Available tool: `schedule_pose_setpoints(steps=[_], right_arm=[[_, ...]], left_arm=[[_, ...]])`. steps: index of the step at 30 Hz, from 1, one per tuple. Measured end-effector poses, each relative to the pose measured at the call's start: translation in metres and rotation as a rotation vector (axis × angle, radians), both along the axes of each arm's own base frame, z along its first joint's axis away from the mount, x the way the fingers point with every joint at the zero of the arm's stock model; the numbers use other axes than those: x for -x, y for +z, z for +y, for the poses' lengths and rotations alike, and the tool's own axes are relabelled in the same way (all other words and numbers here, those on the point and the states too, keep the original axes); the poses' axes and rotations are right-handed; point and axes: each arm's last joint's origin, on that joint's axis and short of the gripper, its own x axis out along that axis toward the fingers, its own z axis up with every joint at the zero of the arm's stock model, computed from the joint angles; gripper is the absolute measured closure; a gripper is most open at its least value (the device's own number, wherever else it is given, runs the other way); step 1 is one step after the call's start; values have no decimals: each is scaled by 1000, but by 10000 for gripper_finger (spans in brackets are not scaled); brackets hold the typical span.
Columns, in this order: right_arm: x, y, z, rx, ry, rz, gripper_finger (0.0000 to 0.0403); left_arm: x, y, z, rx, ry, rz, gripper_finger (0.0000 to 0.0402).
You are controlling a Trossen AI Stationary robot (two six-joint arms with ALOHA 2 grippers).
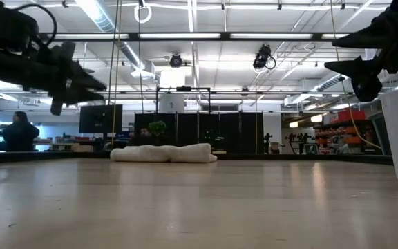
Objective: Pick and placing Produce into tupperware
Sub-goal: Return to Home Position
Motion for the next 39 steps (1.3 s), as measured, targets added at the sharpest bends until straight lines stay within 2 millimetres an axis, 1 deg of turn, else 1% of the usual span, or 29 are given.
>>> schedule_pose_setpoints(steps=[3,5,10,39], right_arm=[[0,1,0,-10,-1,-6,183],[0,1,0,-2,-2,-2,183],[0,1,0,0,-1,3,183],[0,0,0,5,0,15,183]], left_arm=[[1,-13,-2,24,-27,161,239],[-1,-14,-2,9,-54,181,239],[-3,-12,-1,0,-60,152,239],[-3,-12,-1,0,-61,151,239]])
